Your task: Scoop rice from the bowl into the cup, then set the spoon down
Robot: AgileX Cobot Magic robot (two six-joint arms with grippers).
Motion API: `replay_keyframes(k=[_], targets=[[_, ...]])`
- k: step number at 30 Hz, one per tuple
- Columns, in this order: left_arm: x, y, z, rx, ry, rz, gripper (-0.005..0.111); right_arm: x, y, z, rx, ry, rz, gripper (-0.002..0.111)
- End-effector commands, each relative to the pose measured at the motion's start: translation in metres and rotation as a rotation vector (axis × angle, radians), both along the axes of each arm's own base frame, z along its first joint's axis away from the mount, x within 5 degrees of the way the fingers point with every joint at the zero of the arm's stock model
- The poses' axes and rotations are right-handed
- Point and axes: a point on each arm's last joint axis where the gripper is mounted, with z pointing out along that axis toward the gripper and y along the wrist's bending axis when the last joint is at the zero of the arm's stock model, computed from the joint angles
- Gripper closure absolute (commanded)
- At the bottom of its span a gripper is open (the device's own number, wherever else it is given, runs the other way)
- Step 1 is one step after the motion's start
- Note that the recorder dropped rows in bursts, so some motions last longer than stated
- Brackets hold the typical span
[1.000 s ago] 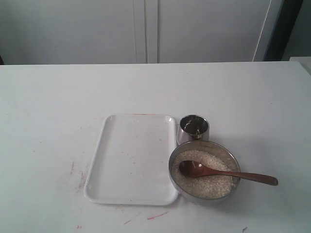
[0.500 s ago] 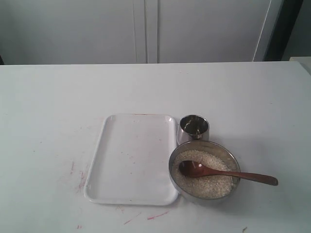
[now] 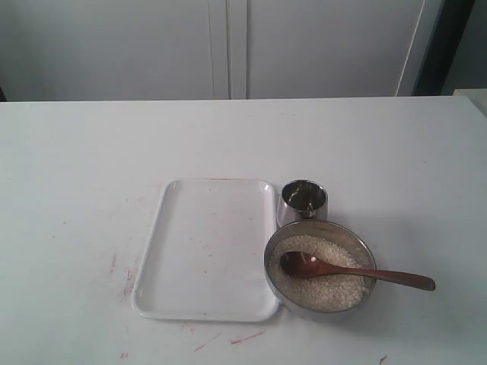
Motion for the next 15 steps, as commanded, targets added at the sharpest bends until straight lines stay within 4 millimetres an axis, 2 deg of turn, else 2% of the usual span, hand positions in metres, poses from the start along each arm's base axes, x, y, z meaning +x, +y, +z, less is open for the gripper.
replay_keyframes(k=[1,5,6,8,10,12,13,14,15], targets=[[-0.001,0.0,-0.007,-0.005,0.059,-0.004,0.092,-0.001,0.0,0.002,0.138,-0.037,0.039,0.108],[-0.001,0.0,-0.007,-0.005,0.059,-0.004,0.092,-0.001,0.0,0.001,0.38,-0.018,0.112,0.108],[-0.001,0.0,-0.007,-0.005,0.059,-0.004,0.092,0.0,0.0,-0.001,0.419,0.016,0.117,0.108],[-0.001,0.0,-0.007,-0.005,0.059,-0.004,0.092,-0.001,0.0,0.002,0.439,0.195,0.082,0.108],[-0.001,0.0,-0.007,-0.005,0.059,-0.004,0.092,-0.009,-0.001,0.022,0.385,0.276,0.055,0.108],[-0.001,0.0,-0.007,-0.005,0.059,-0.004,0.092,-0.009,-0.001,0.049,0.244,0.413,0.016,0.108],[-0.001,0.0,-0.007,-0.005,0.059,-0.004,0.092,-0.004,0.0,0.068,0.149,0.532,0.003,0.108],[-0.001,0.0,-0.007,-0.005,0.059,-0.004,0.092,0.003,0.001,0.076,0.071,0.634,0.0,0.108],[-0.001,0.0,-0.007,-0.005,0.059,-0.004,0.092,0.014,0.003,0.098,-0.033,0.728,0.024,0.108]])
